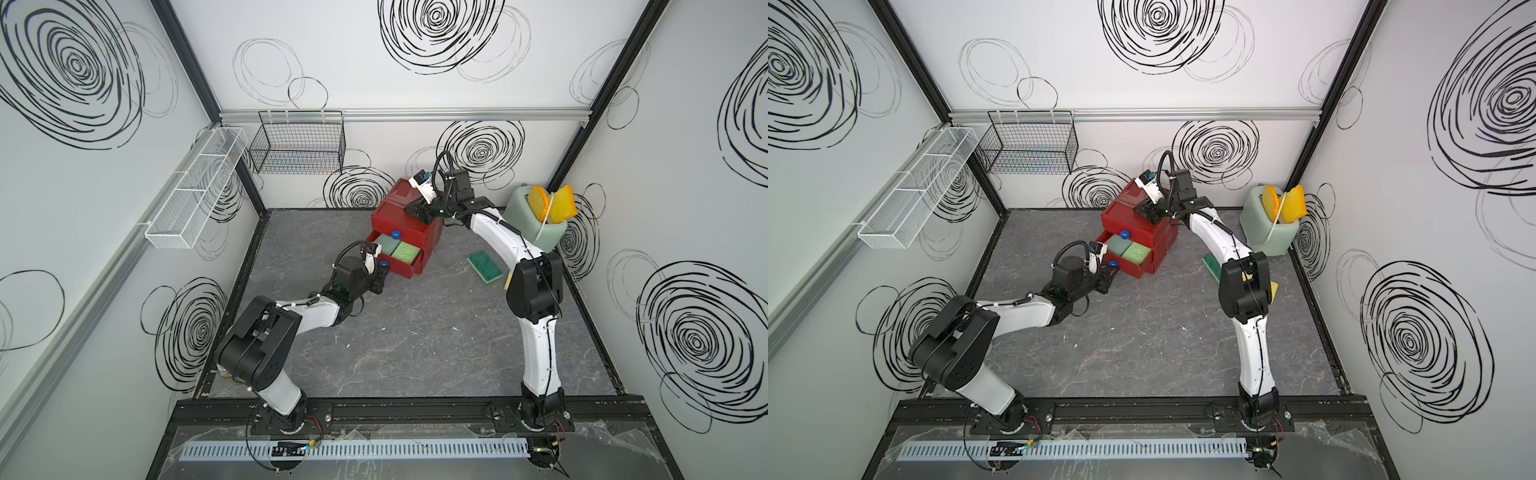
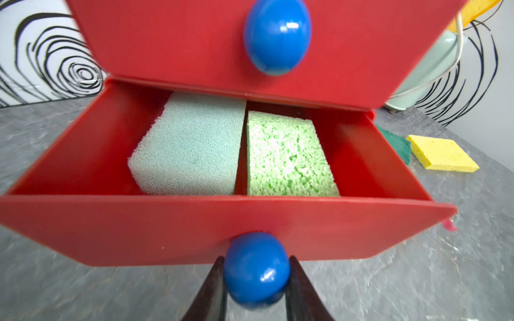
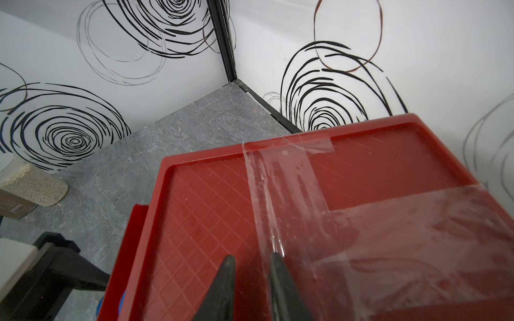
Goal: Take the sponge out of the drawer
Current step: Open the drawer in the storage box.
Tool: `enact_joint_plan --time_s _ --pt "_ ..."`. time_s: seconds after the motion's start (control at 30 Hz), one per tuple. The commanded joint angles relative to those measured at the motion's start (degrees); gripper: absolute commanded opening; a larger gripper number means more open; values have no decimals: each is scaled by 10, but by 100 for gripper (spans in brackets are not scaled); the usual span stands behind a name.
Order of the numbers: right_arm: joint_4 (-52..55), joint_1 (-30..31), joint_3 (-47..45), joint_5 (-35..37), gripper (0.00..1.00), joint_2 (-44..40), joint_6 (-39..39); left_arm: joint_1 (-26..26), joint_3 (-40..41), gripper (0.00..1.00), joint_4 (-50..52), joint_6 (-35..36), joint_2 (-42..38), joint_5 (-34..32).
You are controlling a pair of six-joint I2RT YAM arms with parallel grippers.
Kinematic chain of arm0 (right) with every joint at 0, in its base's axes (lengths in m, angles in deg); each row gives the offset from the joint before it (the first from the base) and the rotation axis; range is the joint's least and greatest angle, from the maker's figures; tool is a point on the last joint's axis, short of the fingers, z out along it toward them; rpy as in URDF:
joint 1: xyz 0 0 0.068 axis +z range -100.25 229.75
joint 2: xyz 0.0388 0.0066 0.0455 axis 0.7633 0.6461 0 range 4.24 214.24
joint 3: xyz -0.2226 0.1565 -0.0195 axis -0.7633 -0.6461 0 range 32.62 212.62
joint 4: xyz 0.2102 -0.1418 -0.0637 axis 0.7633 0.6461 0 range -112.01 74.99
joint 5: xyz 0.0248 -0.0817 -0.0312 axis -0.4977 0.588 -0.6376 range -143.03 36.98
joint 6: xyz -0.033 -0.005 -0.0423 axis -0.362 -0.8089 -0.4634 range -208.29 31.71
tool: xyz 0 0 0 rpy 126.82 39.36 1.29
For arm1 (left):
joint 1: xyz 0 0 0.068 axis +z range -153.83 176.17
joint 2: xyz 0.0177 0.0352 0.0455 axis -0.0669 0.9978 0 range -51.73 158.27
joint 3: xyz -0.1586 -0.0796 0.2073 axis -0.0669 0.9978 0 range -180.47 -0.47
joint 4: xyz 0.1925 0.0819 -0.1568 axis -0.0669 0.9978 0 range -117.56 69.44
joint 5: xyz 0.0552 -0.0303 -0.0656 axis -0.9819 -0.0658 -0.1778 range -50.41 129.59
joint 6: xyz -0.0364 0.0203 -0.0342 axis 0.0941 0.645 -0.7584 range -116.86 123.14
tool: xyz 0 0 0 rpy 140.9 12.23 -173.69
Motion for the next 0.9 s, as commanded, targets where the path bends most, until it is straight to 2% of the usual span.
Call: enact_joint_plan --time_s 0.0,0.23,0.4,0.5,0.67,0.87 --pt "83 -6 -53 24 25 18 -5 -18 31 28 -15 -7 -37 -41" --pt "92 -6 -59 40 25 6 -8 -41 91 28 -18 -21 -93 -56" --pt "94 -6 -60 47 26 1 -8 -43 99 31 -24 -17 -88 -53" --pt "94 -5 -55 52 32 1 -6 -43 95 35 -33 -20 -81 -48" --pt "78 -6 -39 66 44 -11 5 -42 90 47 -35 -17 -75 -47" --pt "29 13 -27 85 52 -69 -8 -41 90 52 -35 -17 -75 -44"
